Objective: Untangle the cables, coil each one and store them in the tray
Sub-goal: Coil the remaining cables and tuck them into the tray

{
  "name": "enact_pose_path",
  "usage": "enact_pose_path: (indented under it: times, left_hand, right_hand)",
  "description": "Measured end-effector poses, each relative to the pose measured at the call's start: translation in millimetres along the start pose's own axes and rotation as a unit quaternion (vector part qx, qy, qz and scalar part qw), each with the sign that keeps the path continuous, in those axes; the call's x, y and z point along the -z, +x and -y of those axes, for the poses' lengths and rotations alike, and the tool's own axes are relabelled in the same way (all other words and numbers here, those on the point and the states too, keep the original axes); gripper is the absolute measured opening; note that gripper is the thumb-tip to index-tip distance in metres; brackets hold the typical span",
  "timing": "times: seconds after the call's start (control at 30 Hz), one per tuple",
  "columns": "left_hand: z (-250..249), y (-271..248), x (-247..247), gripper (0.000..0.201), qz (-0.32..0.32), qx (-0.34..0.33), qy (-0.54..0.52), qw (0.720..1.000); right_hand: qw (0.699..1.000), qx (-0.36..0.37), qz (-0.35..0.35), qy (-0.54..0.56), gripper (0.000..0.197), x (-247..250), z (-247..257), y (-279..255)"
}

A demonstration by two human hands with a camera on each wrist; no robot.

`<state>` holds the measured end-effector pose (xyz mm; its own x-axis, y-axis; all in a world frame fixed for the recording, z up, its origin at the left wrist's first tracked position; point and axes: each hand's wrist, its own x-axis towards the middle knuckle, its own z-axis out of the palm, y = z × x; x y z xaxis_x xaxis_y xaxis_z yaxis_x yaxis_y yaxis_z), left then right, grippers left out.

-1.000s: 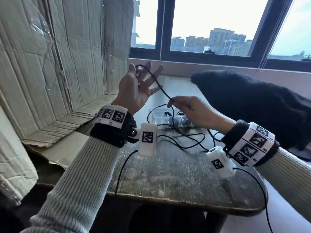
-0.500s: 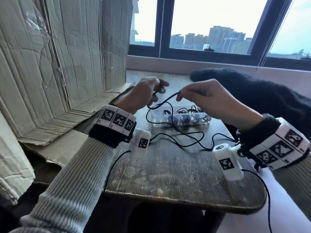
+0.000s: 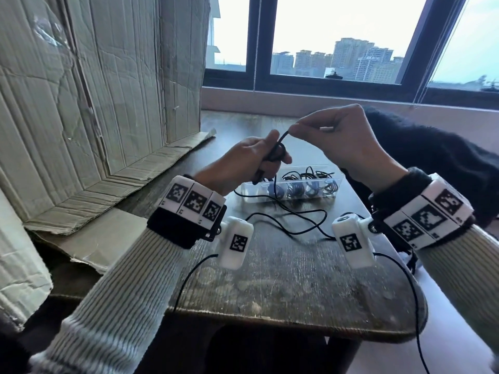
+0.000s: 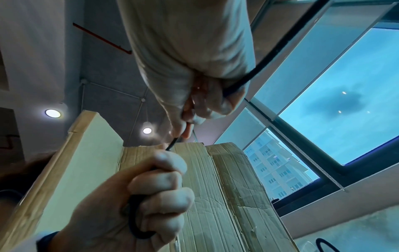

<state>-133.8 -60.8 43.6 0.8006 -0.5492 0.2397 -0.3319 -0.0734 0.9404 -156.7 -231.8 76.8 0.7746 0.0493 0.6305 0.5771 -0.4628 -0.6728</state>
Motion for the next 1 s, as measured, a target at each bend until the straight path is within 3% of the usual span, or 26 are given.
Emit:
enact_pose_path:
  times: [0.1, 0.2, 0.3, 0.47, 0.57, 0.63, 0.7, 0.77, 0.87, 1.0]
  left_hand:
    - [4.1, -1.8, 1.0, 0.041, 0.023, -0.029, -0.052, 0.998]
    - [2.6, -3.0, -1.6, 0.024, -0.045, -0.032, -0.137, 0.989]
    - [2.1, 0.6, -2.7, 0.027, -0.112, -0.046, -0.241, 0.963]
    - [-2.2, 6.9, -0.9, 0.031, -0.182, -0.084, -0.367, 0.909]
    - [-6.4, 6.5, -0.1, 0.041, -0.199, -0.115, -0.4, 0.887]
    - [-5.2, 6.2, -0.5, 0.043, -0.213, -0.122, -0.42, 0.873]
    - [-3.1, 6.6, 2.0, 0.035, -0.227, -0.112, -0.429, 0.867]
    - [-0.6, 6.4, 7.6, 0.031, -0.242, -0.092, -0.386, 0.885]
    - [7.8, 4.0, 13.6, 0.029, -0.273, -0.078, -0.192, 0.939]
    - [23.1, 0.9, 10.8, 0.049, -0.213, -0.077, 0.098, 0.969]
  right_hand:
    - [0.999, -0.039, -0.022, -0.01, 0.025, 2.0, -8.3, 2.6]
    - [0.998, -0.059, -0.024, 0.016, 0.021, 5.1, -12.7, 1.6]
    - [0.999, -0.033, -0.026, 0.011, 0.006, 0.3, -12.4, -4.0]
    - [0.999, 0.022, -0.035, -0.014, 0.006, -15.9, -17.5, -17.6]
    - [1.0, 0.014, 0.004, -0.026, 0.012, -24.7, -20.4, -24.1]
    - [0.997, 0.004, 0.072, -0.023, 0.007, -30.2, -22.6, -29.3]
    - [0.988, -0.014, 0.152, -0.027, 0.014, -35.4, -26.2, -36.0]
    - [0.973, -0.02, 0.223, -0.062, 0.016, -35.5, -28.9, -41.8]
    - [0.947, -0.015, 0.301, -0.107, 0.023, -24.1, -21.2, -44.1]
    - [0.956, 0.04, 0.247, -0.152, 0.016, -6.1, -0.6, -35.2]
